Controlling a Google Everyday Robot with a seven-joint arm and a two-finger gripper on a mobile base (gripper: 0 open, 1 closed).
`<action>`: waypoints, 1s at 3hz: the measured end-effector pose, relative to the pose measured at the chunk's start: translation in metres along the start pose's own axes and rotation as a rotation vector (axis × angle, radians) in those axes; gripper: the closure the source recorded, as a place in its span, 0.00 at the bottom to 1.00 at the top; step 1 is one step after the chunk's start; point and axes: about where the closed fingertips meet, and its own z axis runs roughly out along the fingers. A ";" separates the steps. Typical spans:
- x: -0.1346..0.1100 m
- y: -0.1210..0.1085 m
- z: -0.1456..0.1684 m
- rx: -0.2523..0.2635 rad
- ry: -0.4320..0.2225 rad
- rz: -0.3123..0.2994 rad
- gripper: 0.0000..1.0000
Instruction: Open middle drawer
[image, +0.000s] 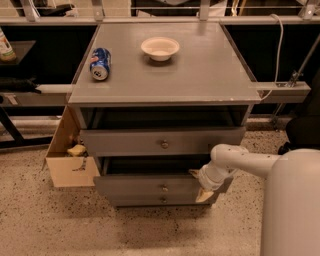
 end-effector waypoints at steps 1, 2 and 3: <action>-0.011 0.022 -0.011 -0.028 -0.013 -0.037 0.66; -0.022 0.050 -0.020 -0.081 -0.053 -0.046 0.88; -0.023 0.054 -0.018 -0.081 -0.053 -0.047 1.00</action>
Offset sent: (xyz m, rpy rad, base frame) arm -0.0950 0.0027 0.0394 0.0658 0.1477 0.1103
